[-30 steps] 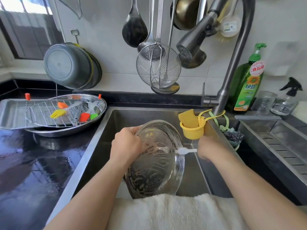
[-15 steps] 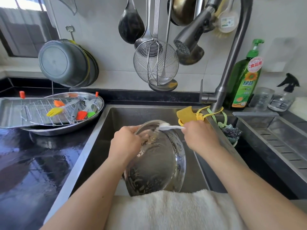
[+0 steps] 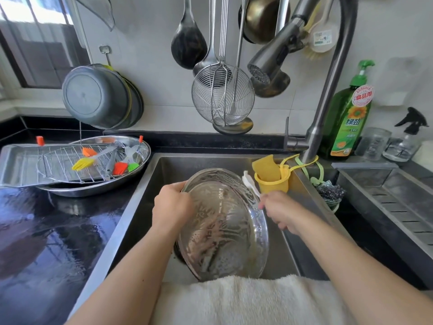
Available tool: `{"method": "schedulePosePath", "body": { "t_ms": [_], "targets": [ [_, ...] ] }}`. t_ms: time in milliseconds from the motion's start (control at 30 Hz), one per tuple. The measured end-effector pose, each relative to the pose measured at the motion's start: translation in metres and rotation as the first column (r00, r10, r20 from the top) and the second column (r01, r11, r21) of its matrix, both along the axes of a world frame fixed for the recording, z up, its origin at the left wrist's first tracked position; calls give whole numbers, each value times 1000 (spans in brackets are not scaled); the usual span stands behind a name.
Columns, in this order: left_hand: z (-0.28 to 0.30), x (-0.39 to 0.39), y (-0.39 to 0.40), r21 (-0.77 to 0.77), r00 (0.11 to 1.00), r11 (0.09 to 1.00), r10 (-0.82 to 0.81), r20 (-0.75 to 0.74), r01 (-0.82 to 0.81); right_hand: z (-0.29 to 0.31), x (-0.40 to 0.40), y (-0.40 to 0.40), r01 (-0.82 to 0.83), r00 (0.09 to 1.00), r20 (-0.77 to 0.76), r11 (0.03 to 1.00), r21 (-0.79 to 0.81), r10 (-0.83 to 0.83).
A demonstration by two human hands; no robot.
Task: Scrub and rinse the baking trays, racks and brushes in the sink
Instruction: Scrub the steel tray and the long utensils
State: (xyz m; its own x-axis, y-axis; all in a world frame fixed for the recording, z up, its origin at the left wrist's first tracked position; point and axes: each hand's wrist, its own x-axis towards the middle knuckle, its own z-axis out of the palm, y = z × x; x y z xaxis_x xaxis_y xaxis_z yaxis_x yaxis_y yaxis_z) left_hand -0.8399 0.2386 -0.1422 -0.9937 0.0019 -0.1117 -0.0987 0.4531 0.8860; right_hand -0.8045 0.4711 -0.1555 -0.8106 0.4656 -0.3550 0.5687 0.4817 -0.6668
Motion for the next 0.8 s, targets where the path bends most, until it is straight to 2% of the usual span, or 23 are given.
{"method": "schedulePosePath", "body": {
  "t_ms": [100, 167, 233, 300, 400, 433, 600, 667, 733, 800],
  "targets": [
    [-2, -2, 4, 86, 1000, 996, -17, 23, 15, -5, -7, -14, -43, 996, -76, 999, 26, 45],
    [-2, 1, 7, 119, 999, 992, -53, 9, 51, -4, -10, -30, -178, 966, -174, 980, 84, 190],
    [-1, 4, 9, 152, 998, 986, -68, 5, 67, -4, -8, -44, -294, 927, -202, 947, 129, 316],
    [-2, 3, 9, 206, 998, 977, -61, 19, 56, -6, -12, -41, -269, 932, -184, 937, 220, 311],
    [-3, -4, 7, 279, 1000, 960, -16, 25, 8, -14, -22, -22, -106, 975, -165, 963, 248, 150],
    [-4, -5, 7, 275, 1000, 961, -7, 24, 0, -17, -22, -21, -100, 977, -157, 957, 273, 147],
    [-3, -2, 8, 237, 998, 971, -49, 27, 41, -16, -14, -39, -265, 913, -168, 855, 446, 371],
    [-2, -2, 6, 250, 999, 968, -19, 35, 10, -16, -21, -22, -232, 940, -106, 838, 494, 323],
    [-2, -5, 3, 242, 999, 970, 27, 26, -33, -17, -24, -3, -218, 972, 31, 852, 477, 232],
    [1, -3, 1, 152, 999, 988, 35, -8, -33, -21, -20, 12, -251, 966, 178, 836, 489, 186]
  ]
}}
